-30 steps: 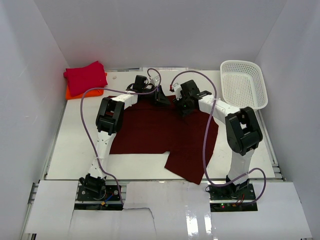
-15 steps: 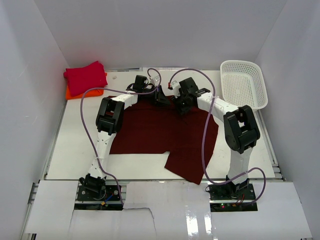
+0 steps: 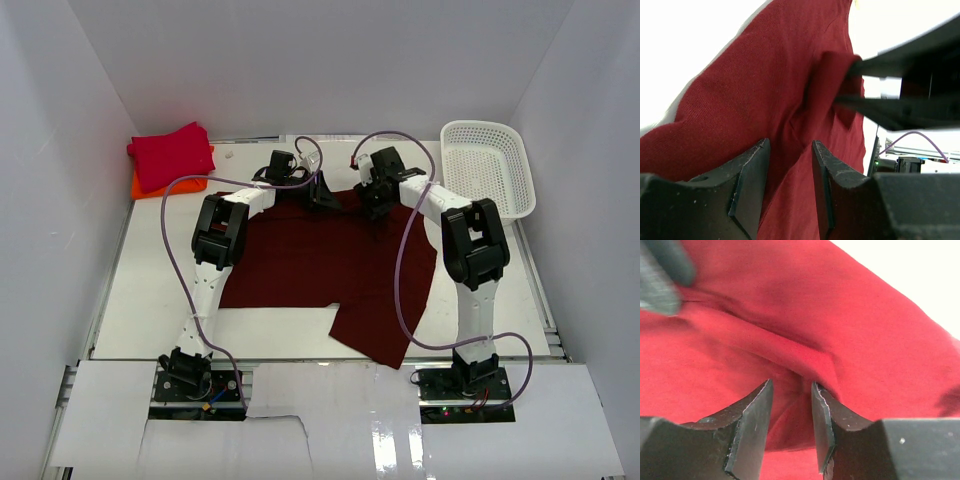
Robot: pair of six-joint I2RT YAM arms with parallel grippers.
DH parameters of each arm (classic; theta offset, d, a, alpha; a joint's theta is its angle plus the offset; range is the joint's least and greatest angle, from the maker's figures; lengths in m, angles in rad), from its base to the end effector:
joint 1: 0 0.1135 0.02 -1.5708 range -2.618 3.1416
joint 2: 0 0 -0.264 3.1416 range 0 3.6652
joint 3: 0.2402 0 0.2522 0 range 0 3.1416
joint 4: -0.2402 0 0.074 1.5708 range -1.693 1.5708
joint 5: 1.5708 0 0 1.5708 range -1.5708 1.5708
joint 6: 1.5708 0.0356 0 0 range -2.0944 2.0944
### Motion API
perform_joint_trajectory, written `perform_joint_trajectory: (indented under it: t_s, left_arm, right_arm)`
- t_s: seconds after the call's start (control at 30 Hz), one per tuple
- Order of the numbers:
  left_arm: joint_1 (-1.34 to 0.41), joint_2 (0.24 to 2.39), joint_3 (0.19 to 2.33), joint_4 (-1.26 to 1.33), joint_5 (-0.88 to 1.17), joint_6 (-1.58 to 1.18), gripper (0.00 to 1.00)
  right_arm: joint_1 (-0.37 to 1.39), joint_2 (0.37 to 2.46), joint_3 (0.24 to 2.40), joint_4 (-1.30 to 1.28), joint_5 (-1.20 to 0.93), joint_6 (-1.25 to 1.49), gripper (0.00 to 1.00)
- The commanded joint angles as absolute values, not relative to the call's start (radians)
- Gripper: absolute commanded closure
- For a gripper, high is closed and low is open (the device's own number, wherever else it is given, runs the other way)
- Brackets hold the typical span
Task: Fold and stack the t-shirts
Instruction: Fold the flattened tshirt in 1/3 of the way
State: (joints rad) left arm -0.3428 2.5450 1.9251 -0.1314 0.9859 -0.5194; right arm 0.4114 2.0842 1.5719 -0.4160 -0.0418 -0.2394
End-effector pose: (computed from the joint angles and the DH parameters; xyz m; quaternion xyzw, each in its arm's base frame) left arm 0.4996 -0.2098 0.1044 0.1165 0.8215 -0.5410 0.1375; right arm 0.4194 0.1846 0.1880 -0.3095 0.8967 0.0469 0.3128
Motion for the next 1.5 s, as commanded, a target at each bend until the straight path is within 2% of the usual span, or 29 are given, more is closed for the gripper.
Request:
perform_joint_trajectory:
  t_s: [0.0,0.63,1.13,1.47]
  left_arm:
    - [-0.356,2.556,1.919,-0.193,0.968,-0.486,0.5]
    - [-0.356,2.557,1.916,-0.202,0.965,-0.476,0.5]
    - [-0.356,2.563,1.925,-0.203,0.968,-0.48,0.5]
    - [-0.356,2.562,1.927,-0.204,0.969,-0.48,0.5]
  right_arm:
    - [0.38,2.094,1.637,-0.407,-0.052,-0.238,0.57]
    - [0.328,2.235,1.825,-0.426,-0.141,-0.21,0.56]
    - [0.406,1.947,1.533,-0.347,-0.13,-0.187,0.56]
    - [0.446,1.937,1.436,-0.325,-0.13,-0.173,0.57]
